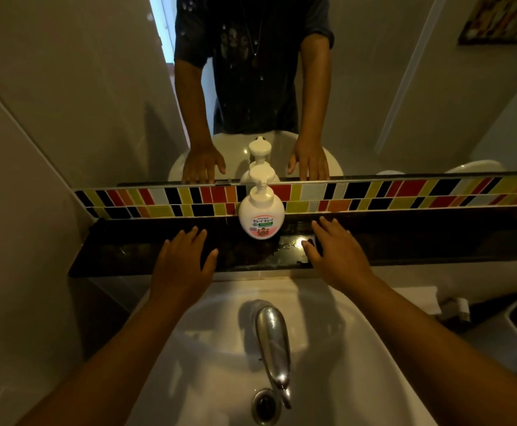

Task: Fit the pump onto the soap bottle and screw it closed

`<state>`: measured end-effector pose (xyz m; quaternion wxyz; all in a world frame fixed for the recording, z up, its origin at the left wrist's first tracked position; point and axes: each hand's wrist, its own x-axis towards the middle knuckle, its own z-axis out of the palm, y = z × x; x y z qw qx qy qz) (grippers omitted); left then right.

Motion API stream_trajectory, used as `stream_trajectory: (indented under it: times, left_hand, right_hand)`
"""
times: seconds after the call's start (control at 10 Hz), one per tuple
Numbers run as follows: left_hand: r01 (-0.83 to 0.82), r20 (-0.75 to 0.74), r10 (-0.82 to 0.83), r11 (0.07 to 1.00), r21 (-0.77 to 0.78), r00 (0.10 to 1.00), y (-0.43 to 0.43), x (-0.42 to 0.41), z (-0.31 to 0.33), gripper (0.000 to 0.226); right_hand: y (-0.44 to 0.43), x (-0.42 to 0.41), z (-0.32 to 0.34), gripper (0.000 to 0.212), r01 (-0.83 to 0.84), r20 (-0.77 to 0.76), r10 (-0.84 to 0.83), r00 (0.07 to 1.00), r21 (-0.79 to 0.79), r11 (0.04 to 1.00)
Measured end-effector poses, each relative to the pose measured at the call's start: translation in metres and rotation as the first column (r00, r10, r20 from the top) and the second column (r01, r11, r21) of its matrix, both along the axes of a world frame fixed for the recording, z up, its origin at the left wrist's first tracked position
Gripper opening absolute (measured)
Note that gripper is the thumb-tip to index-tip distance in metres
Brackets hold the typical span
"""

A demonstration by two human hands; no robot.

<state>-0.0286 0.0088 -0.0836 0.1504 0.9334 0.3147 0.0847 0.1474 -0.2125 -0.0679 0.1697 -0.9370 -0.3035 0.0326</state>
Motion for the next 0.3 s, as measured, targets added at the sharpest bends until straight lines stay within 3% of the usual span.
stream_trajectory:
  times: [0.2,0.3]
  left_hand:
    - [-0.023,-0.088,0.02,0.999,-0.037,0.996,-0.0007,-0.0017,-0.0018,0.063]
    - [-0.039,-0.099,0.036,0.999,-0.03,0.994,-0.0017,-0.0009,-0.0041,0.059]
  right_hand:
    - [-0.0027,-0.0026,-0.0097,0.06,0.002,-0.032,-0.006,0.999,-0.123,0.992]
    - [-0.003,-0.0041,-0.0117,0.062,0.009,-0.049,-0.013,0.999,-0.084,0.996]
